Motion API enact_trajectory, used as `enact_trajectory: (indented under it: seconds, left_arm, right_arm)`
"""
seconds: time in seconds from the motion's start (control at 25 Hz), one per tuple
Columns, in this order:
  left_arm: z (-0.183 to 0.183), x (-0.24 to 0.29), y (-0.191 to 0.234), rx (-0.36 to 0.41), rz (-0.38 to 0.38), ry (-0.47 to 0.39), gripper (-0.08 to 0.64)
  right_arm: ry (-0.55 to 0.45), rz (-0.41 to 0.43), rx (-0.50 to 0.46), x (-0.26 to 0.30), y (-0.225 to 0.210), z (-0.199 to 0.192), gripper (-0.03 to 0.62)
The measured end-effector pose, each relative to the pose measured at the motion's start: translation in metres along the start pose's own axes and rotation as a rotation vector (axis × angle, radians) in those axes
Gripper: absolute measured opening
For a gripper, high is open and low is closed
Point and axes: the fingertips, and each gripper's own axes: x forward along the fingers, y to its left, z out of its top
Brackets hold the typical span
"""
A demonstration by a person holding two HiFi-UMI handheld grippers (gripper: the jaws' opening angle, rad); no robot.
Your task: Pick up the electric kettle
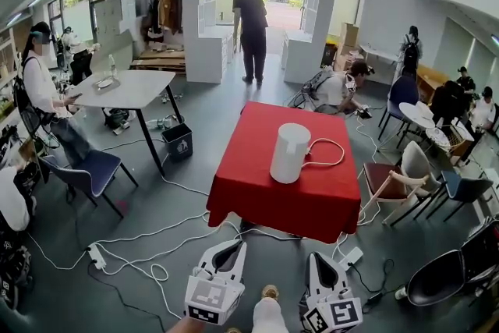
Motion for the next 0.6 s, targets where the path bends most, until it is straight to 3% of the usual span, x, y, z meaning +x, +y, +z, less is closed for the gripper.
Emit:
enact_trajectory:
  seconds: [0.6]
  left_arm:
    - [0.023,0.114,0.042,-0.001,0.049,0.01,-0.007]
  right_arm:
    - [0.015,0.057,0.01,0.107,-0.074,0.013,0.002]
